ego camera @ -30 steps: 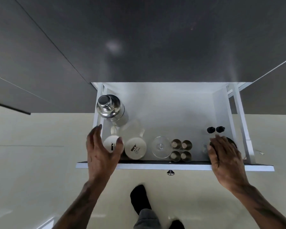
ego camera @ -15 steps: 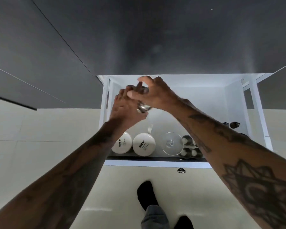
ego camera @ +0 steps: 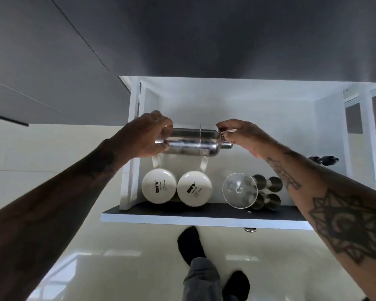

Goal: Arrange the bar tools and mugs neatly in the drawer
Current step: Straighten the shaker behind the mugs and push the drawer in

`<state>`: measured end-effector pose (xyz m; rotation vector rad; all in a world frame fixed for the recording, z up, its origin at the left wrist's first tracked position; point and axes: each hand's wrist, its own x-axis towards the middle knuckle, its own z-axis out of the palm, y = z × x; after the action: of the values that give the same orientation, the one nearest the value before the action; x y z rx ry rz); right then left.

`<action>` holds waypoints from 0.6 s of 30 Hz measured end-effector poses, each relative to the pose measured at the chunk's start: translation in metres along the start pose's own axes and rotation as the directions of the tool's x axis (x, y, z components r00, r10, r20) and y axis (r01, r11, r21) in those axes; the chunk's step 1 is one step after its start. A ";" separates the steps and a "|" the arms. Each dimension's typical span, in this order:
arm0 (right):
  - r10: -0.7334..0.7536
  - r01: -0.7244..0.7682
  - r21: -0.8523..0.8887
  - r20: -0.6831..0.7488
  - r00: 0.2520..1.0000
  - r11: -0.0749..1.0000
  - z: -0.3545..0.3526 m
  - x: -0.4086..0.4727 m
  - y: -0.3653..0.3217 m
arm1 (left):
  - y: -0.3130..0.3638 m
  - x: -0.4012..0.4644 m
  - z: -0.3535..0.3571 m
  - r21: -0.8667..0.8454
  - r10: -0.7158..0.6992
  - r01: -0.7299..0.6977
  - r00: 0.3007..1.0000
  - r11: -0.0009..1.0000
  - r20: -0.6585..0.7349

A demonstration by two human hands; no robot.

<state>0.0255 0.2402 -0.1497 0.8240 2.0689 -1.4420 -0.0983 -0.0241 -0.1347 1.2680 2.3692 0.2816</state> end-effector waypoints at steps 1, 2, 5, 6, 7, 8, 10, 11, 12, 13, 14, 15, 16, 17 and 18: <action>-0.003 0.003 -0.016 -0.005 1.000 1.000 0.002 -0.001 0.000 | 0.000 -0.001 0.002 0.029 0.003 -0.003 1.000 1.000 -0.007; -0.012 0.011 -0.041 -0.007 1.000 0.999 0.002 -0.002 -0.001 | 0.001 -0.001 0.003 0.053 -0.001 0.002 1.000 0.999 -0.008; -0.059 0.054 -0.141 -0.033 0.998 0.989 -0.002 -0.008 -0.006 | 0.009 -0.006 0.000 0.097 -0.056 0.054 0.998 0.994 0.011; -0.071 0.060 -0.155 -0.064 0.995 0.986 -0.005 -0.013 -0.007 | 0.012 -0.010 -0.001 0.111 -0.072 0.071 0.997 0.991 0.004; -0.088 0.067 -0.179 -0.113 0.990 0.982 -0.008 -0.021 -0.006 | 0.017 -0.015 -0.002 0.118 -0.090 0.092 0.996 0.989 -0.021; -0.120 0.082 -0.222 -0.168 0.978 0.972 -0.012 -0.033 -0.004 | 0.024 -0.023 -0.001 0.101 -0.115 0.121 0.991 0.987 -0.063; -0.222 0.128 -0.325 -0.271 0.937 0.937 -0.022 -0.075 0.012 | 0.050 -0.049 0.004 0.011 -0.182 0.187 0.967 0.982 -0.178; -0.280 0.146 -0.383 -0.322 0.904 0.912 -0.028 -0.103 0.027 | 0.070 -0.064 0.010 -0.038 -0.226 0.224 0.944 0.974 -0.239; -0.341 0.151 -0.453 -0.372 0.863 0.879 -0.032 -0.132 0.046 | 0.092 -0.080 0.017 -0.080 -0.273 0.260 0.919 0.962 -0.283; -0.394 0.136 -0.526 -0.418 0.819 0.840 -0.035 -0.159 0.069 | 0.114 -0.096 0.026 -0.105 -0.307 0.289 0.899 0.952 -0.311; -0.429 0.108 -0.579 -0.452 0.782 0.808 -0.035 -0.185 0.094 | 0.136 -0.110 0.036 -0.113 -0.329 0.309 0.886 0.944 -0.328; -0.434 0.077 -0.609 -0.466 0.771 0.789 -0.033 -0.206 0.117 | 0.155 -0.124 0.048 -0.112 -0.337 0.317 0.878 0.942 -0.341; -0.421 0.052 -0.629 -0.454 0.785 0.776 -0.028 -0.222 0.136 | 0.171 -0.135 0.061 -0.107 -0.331 0.313 0.876 0.944 -0.350; -0.409 0.040 -0.657 -0.419 0.811 0.752 -0.022 -0.233 0.150 | 0.183 -0.144 0.073 -0.095 -0.315 0.301 0.882 0.949 -0.350; -0.410 0.041 -0.693 -0.377 0.831 0.720 -0.016 -0.240 0.162 | 0.193 -0.151 0.084 -0.074 -0.301 0.293 0.893 0.953 -0.334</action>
<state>0.3083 0.2498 -0.0857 0.6828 2.9137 -0.4686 0.1569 -0.0434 -0.0941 0.8802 2.8022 0.4598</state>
